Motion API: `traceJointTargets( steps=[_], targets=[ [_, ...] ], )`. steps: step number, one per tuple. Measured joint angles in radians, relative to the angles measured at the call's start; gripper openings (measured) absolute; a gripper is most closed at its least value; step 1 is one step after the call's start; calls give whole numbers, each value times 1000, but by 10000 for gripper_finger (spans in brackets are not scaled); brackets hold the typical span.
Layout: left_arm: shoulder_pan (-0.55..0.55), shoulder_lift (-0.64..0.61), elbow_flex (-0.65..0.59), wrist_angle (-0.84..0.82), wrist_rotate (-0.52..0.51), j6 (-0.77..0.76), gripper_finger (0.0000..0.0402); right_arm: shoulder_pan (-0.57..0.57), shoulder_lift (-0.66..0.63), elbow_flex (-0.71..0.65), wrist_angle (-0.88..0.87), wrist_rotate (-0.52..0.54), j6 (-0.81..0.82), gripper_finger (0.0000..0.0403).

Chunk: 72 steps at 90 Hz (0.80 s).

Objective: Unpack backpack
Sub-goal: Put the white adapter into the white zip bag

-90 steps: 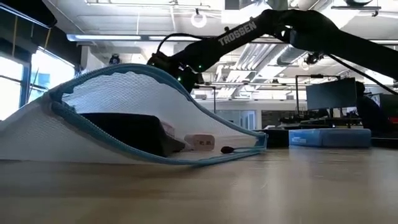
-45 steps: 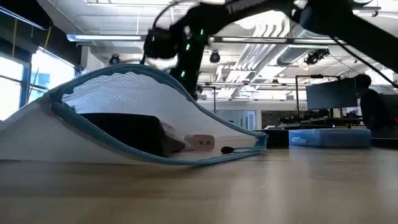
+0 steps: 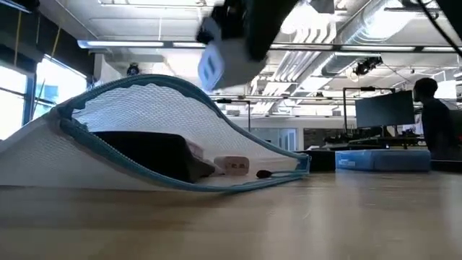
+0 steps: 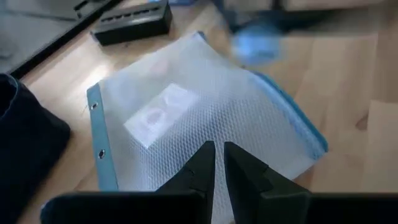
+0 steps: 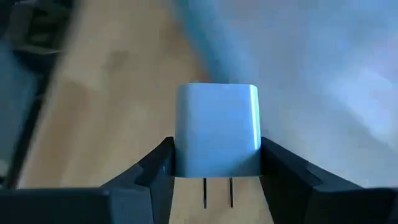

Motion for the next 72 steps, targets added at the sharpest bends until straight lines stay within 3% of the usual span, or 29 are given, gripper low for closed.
traceJointTargets(
  steps=[15,33,55,72],
  targets=[
    [-9,0,0,3,-25,-1,16,69,9,-127,158,24,0,167],
    [-9,0,0,8,-28,-9,16,12,11,-280,342,189,126,167],
    [-7,0,0,8,-33,-7,16,8,-1,-242,434,68,75,167],
    [-7,0,0,8,-40,-7,16,-15,-1,-240,540,73,75,167]
  ],
)
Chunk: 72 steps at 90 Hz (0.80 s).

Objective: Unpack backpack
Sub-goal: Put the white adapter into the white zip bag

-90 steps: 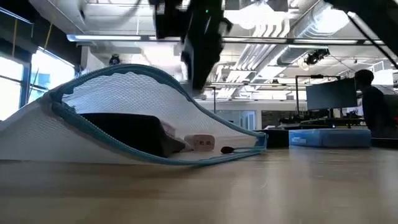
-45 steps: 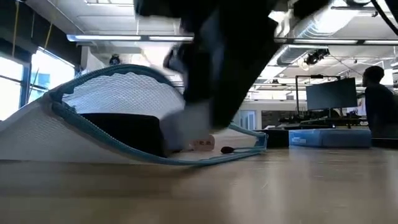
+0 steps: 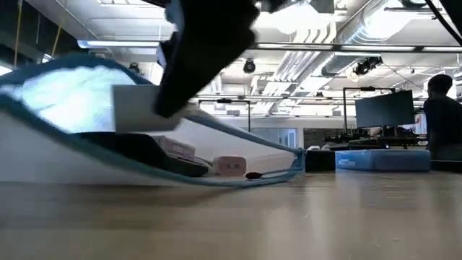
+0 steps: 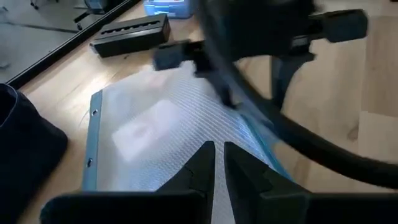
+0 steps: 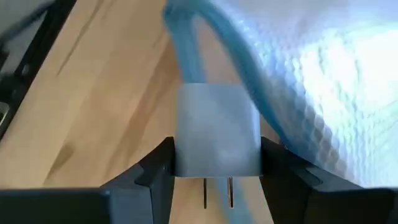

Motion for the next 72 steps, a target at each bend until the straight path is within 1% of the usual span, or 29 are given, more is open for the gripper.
traceJointTargets(
  steps=[14,33,40,56,66,72],
  targets=[
    [0,0,0,1,0,0,16,-35,0,0,117,30,42,167],
    [0,0,0,2,-8,1,16,-88,0,-20,235,95,158,167],
    [0,0,0,2,-20,2,16,-104,2,-23,273,103,193,167],
    [1,0,0,4,-34,3,16,-119,40,-22,430,92,258,167],
    [1,0,0,6,-28,13,16,-121,55,-23,434,13,276,167],
    [0,0,0,6,-15,18,16,-115,54,-23,420,-4,314,167]
  ],
)
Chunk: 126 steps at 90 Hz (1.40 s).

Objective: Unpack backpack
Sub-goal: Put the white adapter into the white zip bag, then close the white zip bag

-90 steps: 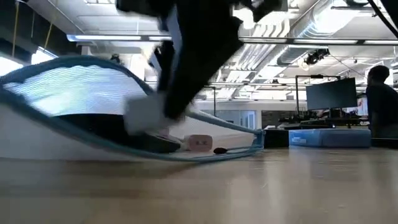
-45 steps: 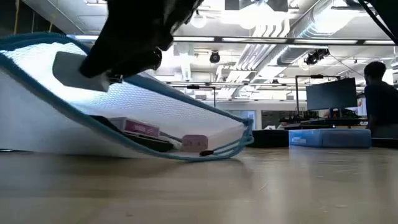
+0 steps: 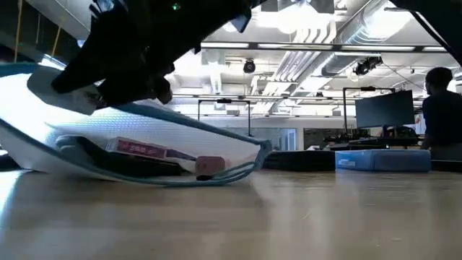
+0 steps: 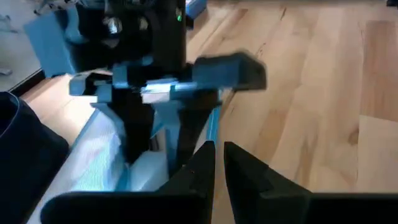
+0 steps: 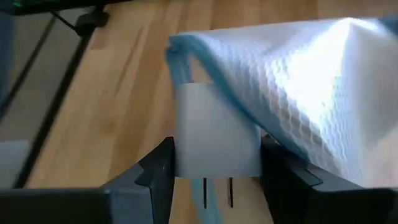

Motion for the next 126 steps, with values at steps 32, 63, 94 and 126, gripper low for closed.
traceJointTargets(
  steps=[32,63,94,126],
  targets=[
    [25,0,-6,-261,356,-240,16,31,23,0,0,201,169,167],
    [32,-1,-184,-211,566,-396,16,-15,33,0,40,218,226,167],
    [67,1,-214,43,371,-163,16,-44,51,0,79,228,252,167],
    [125,1,-214,173,371,17,16,-46,51,0,128,308,223,316]
  ],
)
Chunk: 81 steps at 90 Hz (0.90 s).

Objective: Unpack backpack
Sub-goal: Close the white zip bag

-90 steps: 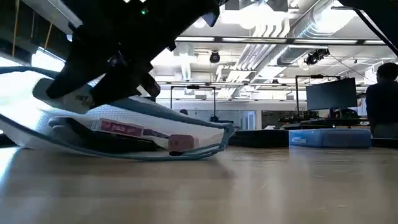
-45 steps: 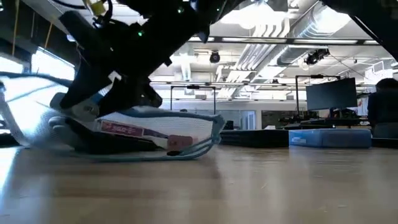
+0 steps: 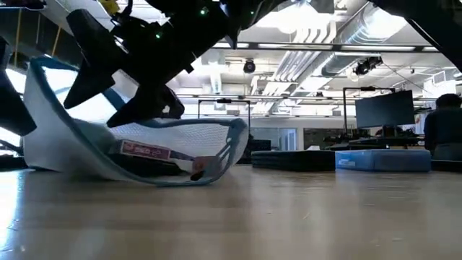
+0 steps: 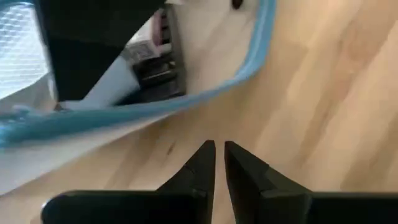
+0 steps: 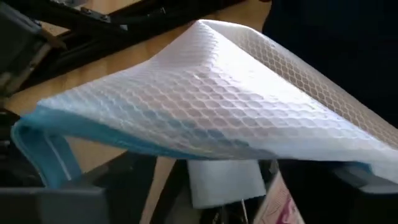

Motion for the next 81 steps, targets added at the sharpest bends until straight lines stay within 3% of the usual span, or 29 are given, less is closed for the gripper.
traceJointTargets(
  steps=[18,52,73,81],
  targets=[
    [1,0,0,27,5,19,16,0,-4,12,-28,-32,-106,348],
    [-39,-2,86,28,29,88,16,149,-75,44,-313,-58,-380,326],
    [-49,-2,131,27,-33,86,16,332,-88,44,-529,129,-534,321],
    [-41,-2,133,26,-66,105,16,402,-88,42,-681,265,-580,320]
  ],
)
